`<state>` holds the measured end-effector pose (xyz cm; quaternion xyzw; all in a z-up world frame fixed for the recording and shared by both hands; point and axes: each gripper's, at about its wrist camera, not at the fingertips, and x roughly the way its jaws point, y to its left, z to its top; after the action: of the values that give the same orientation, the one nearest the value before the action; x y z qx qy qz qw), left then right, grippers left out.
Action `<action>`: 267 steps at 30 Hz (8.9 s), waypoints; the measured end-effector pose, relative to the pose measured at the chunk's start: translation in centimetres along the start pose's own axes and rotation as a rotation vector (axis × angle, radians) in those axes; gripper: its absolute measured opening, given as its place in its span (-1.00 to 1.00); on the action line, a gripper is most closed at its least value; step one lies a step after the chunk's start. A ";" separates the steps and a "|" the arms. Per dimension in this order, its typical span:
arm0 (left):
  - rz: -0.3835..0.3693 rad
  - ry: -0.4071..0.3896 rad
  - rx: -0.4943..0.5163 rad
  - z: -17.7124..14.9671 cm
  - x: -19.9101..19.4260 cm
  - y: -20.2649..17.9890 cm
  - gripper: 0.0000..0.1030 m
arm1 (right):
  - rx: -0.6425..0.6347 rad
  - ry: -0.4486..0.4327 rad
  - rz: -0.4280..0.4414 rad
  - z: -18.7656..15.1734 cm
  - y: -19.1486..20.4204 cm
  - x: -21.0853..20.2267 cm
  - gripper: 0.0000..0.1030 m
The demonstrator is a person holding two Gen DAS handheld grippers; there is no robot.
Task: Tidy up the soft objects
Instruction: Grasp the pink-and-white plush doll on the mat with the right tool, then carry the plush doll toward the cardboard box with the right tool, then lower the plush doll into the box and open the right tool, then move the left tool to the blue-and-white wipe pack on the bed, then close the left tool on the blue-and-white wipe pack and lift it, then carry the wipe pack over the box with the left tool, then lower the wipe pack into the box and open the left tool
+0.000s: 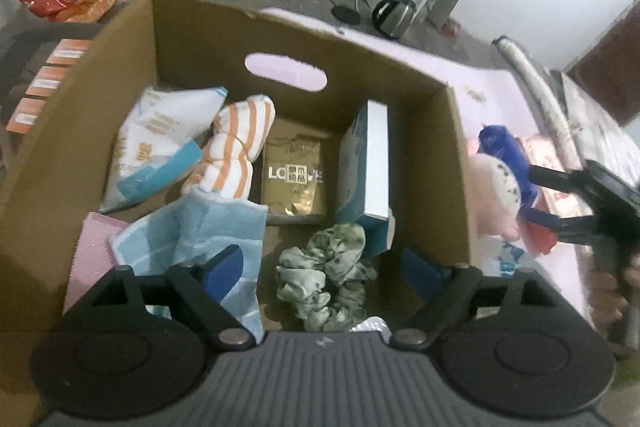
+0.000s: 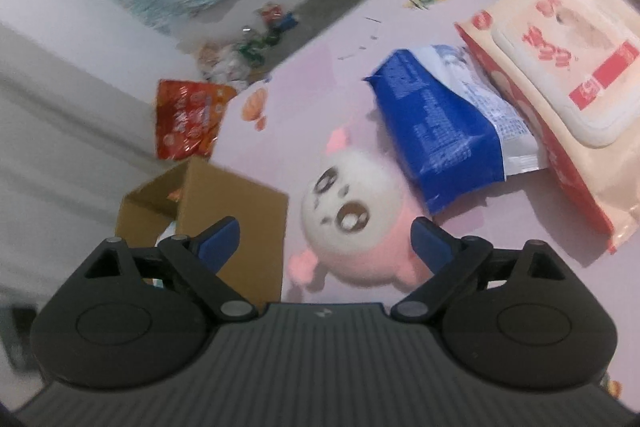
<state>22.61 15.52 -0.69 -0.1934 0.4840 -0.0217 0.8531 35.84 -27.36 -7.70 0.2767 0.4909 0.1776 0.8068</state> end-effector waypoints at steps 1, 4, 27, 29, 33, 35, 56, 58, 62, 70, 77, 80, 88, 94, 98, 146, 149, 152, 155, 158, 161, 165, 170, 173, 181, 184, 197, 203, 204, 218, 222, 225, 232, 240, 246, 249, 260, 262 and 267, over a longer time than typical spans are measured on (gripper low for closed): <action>-0.002 -0.011 -0.004 -0.1 -0.5 0.0 0.75 | 0.024 0.008 -0.014 0.3 -0.2 0.6 0.81; -0.009 -0.034 -0.009 -0.3 -1.7 0.0 0.79 | 0.040 0.025 -0.052 1.0 -0.2 2.5 0.85; -0.053 -0.115 0.036 -4.5 -6.2 -1.0 0.79 | 0.302 0.068 0.398 -2.5 -2.2 -1.6 0.63; -0.065 -0.138 0.065 -5.5 -7.3 -1.5 0.79 | 0.274 0.068 0.426 -4.3 -1.2 -3.1 0.63; -0.101 -0.183 0.115 -7.9 -9.5 -2.1 0.82 | 0.225 0.064 0.497 -8.6 0.6 -5.8 0.63; -0.103 -0.211 0.127 -9.3 -10.4 -2.4 0.83 | 0.223 0.084 0.571 -10.6 1.4 -6.7 0.63; 0.091 -0.475 -0.091 -18.0 -19.8 5.8 0.87 | -0.155 0.371 0.626 -20.3 18.1 -2.7 0.64; 0.125 -0.498 -0.142 -18.8 -20.4 7.5 0.87 | -0.186 0.414 0.592 -20.6 19.9 -0.7 0.64; 0.174 -0.499 -0.248 -20.6 -20.4 10.7 0.87 | -0.268 0.493 0.452 -22.2 22.7 4.0 0.65; 0.220 -0.482 -0.318 -22.4 -20.8 14.0 0.87 | -0.444 0.499 0.192 -24.8 25.3 9.9 0.69; 0.207 -0.467 -0.314 -22.5 -20.2 14.5 0.87 | -0.549 0.549 0.075 -26.4 26.2 11.5 0.71; 0.198 -0.455 -0.310 -22.5 -19.6 14.6 0.87 | -0.521 0.539 0.095 -25.5 26.2 10.9 0.74; 0.175 -0.439 -0.311 -22.4 -18.7 14.7 0.87 | -0.438 0.463 0.201 -22.4 25.8 7.6 0.78; 0.166 -0.427 -0.301 -22.4 -18.5 14.2 0.87 | -0.400 0.525 0.211 -23.6 25.4 10.8 0.78; 0.167 -0.431 -0.287 -22.5 -18.9 13.4 0.87 | -0.381 0.515 0.216 -23.6 25.1 10.8 0.78; -0.151 -0.141 0.270 -5.0 -8.8 -17.6 0.92 | -0.055 -0.266 0.462 -17.5 -3.6 -16.0 0.80; -0.119 -0.103 0.262 -1.9 -5.4 -21.3 0.93 | -0.113 -0.298 0.375 -15.2 -3.6 -14.8 0.72; -0.083 -0.048 0.231 0.9 -0.5 -24.2 0.93 | -0.132 -0.293 0.307 -13.3 -4.1 -12.9 0.44; -0.056 0.009 0.195 3.0 4.5 -26.0 0.93 | -0.127 -0.265 0.291 -11.8 -5.0 -11.1 0.29; -0.049 0.094 0.117 5.0 10.0 -26.8 0.93 | -0.140 -0.257 0.273 -10.9 -5.7 -9.9 0.28; -0.045 0.152 0.035 6.6 13.9 -26.7 0.93 | -0.143 -0.254 0.258 -10.2 -6.7 -9.0 0.28; -0.026 0.185 0.000 7.8 18.0 -27.3 0.93 | -0.124 -0.251 0.236 -9.6 -8.1 -8.1 0.28; -0.002 0.243 -0.065 8.3 21.9 -27.0 0.85 | -0.102 -0.244 0.230 -9.0 -9.7 -7.3 0.28; 0.010 0.256 -0.100 8.5 23.4 -26.7 0.78 | -0.086 -0.242 0.234 -8.7 -10.5 -7.0 0.28; 0.024 0.241 -0.101 8.5 23.5 -25.8 0.33 | -0.078 -0.242 0.216 -8.3 -11.2 -6.5 0.31; 0.019 0.233 -0.110 8.3 23.0 -25.5 0.26 | -0.068 -0.244 0.226 -8.1 -11.1 -6.3 0.31; -0.156 0.271 -0.112 6.2 16.7 -26.4 0.21 | -0.069 -0.276 0.169 -5.0 -10.6 -4.8 0.07; -0.261 0.257 -0.047 4.3 11.7 -27.3 0.21 | -0.124 -0.345 0.203 -7.0 -8.6 -9.2 -0.19; -0.279 0.254 -0.041 3.9 10.6 -27.2 0.21 | -0.142 -0.358 0.215 -7.6 -7.9 -10.2 -0.23; -0.400 0.019 -0.157 -4.2 -6.9 -15.4 0.19 | -0.394 -0.284 0.438 -16.2 3.9 -15.5 -0.24; -0.359 -0.071 -0.274 -7.4 -10.6 -8.7 0.19 | -0.483 -0.171 0.490 -18.6 8.4 -13.2 -0.24; -0.327 -0.105 -0.394 -9.6 -11.7 -3.5 0.19 | -0.522 -0.063 0.518 -20.1 11.4 -10.8 -0.24; -0.291 -0.072 -0.601 -12.3 -8.8 4.0 0.19 | -0.570 0.113 0.400 -22.7 15.4 -5.6 -0.24; -0.230 -0.015 -0.548 -12.8 -5.3 4.7 0.20 | -0.568 -0.002 0.314 -22.5 13.6 -9.3 -0.14; -0.183 -0.036 -0.455 -13.1 -5.4 3.6 0.22 | -0.531 -0.027 0.289 -21.6 11.7 -10.3 -0.07; -0.179 -0.057 -0.457 -13.4 -6.0 3.3 0.42 | -0.525 -0.020 0.283 -21.7 11.4 -10.0 -0.03; -0.204 -0.152 -0.445 -15.1 -9.4 4.0 0.51 | -0.537 -0.038 0.277 -21.9 11.8 -9.3 0.03; -0.211 -0.186 -0.427 -15.4 -10.3 4.1 0.56 | -0.537 -0.047 0.281 -22.0 11.9 -9.8 0.03; -0.229 -0.253 -0.355 -16.4 -12.4 4.0 0.67 | -0.528 -0.060 0.293 -22.3 12.2 -10.3 0.03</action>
<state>1.73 16.98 0.58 -0.3949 0.3444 -0.0085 0.8517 11.17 -17.46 -1.14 0.1304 0.3583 0.4055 0.8308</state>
